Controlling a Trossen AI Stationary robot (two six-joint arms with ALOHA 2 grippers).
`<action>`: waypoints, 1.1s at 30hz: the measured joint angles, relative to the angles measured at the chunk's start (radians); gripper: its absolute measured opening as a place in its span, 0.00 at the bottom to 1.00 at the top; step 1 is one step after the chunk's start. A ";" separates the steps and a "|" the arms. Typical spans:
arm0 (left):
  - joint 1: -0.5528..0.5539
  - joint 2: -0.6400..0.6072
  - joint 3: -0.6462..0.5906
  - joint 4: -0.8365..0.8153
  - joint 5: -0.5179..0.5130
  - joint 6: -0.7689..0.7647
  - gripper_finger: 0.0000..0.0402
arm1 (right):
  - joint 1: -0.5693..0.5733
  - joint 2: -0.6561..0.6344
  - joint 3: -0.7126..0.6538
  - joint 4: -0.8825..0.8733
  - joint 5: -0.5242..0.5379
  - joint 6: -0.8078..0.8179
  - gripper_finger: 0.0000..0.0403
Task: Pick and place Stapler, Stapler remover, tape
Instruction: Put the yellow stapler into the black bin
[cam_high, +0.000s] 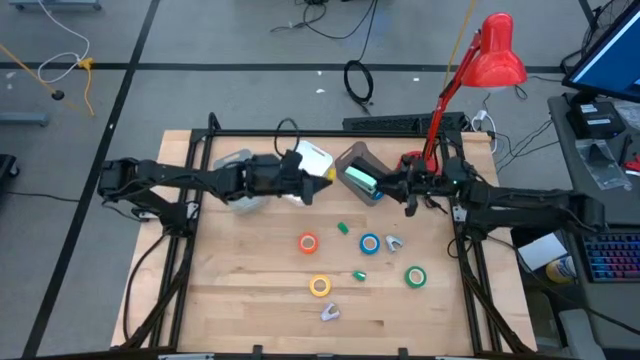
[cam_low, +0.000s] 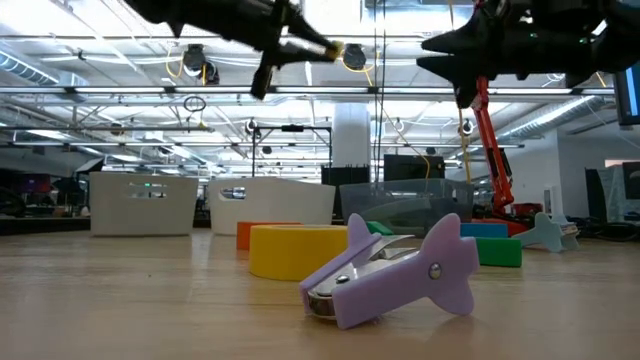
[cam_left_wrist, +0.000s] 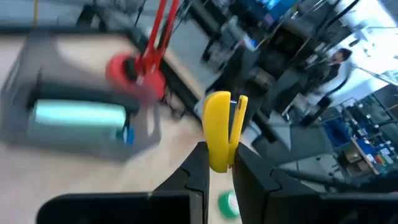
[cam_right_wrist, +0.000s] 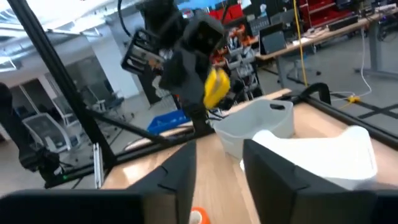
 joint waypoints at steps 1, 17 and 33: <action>0.004 0.012 0.028 0.002 -0.005 0.023 0.11 | 0.000 0.024 0.000 0.027 0.000 0.009 0.36; 0.009 0.335 0.520 -0.275 0.166 0.241 0.11 | -0.022 0.191 -0.003 0.301 0.002 0.071 0.60; 0.029 0.353 0.543 -0.347 0.205 0.276 0.12 | -0.027 0.175 -0.003 0.289 0.000 0.100 0.63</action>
